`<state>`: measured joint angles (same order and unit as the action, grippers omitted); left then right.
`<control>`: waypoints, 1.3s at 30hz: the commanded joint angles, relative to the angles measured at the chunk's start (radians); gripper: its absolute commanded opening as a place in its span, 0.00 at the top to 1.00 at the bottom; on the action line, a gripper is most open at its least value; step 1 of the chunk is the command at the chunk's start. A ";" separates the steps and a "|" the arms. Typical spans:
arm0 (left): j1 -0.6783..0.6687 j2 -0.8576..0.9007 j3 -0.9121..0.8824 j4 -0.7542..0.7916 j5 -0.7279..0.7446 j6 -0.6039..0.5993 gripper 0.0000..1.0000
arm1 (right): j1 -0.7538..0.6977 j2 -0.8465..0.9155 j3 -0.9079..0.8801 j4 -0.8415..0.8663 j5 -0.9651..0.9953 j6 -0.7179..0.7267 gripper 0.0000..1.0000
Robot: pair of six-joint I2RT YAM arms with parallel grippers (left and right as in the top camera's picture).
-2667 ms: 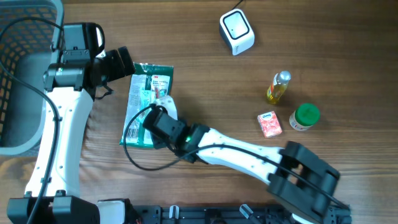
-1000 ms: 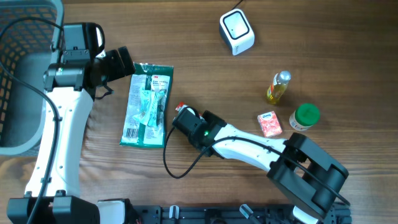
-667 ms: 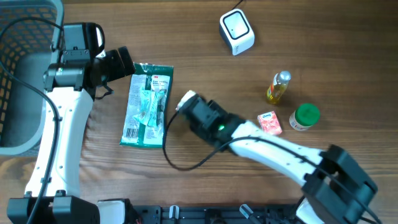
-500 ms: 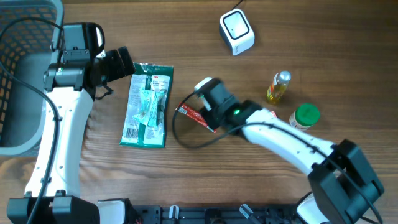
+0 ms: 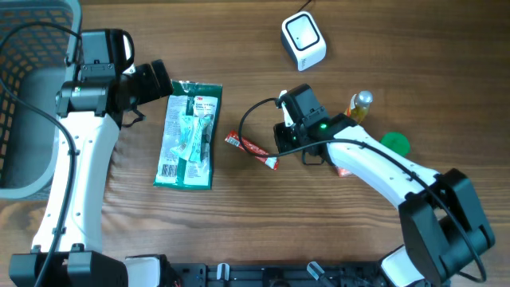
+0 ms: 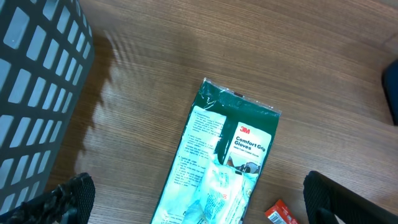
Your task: Scan the item barcode
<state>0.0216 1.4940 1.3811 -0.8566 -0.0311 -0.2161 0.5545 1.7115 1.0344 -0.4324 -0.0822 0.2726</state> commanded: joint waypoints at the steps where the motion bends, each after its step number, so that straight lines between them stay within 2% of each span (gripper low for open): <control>1: 0.004 -0.007 0.014 0.003 0.004 -0.009 0.00 | 0.002 0.040 -0.014 0.005 -0.018 0.018 0.68; 7: 0.004 -0.007 0.014 0.003 0.004 -0.009 0.00 | 0.002 0.084 -0.014 0.005 -0.001 0.019 0.67; 39: 0.004 -0.007 0.014 0.003 0.004 -0.009 0.00 | 0.002 0.086 -0.014 0.026 0.015 0.019 0.67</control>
<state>0.0216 1.4940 1.3811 -0.8566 -0.0311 -0.2161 0.5545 1.7805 1.0306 -0.4107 -0.0841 0.2813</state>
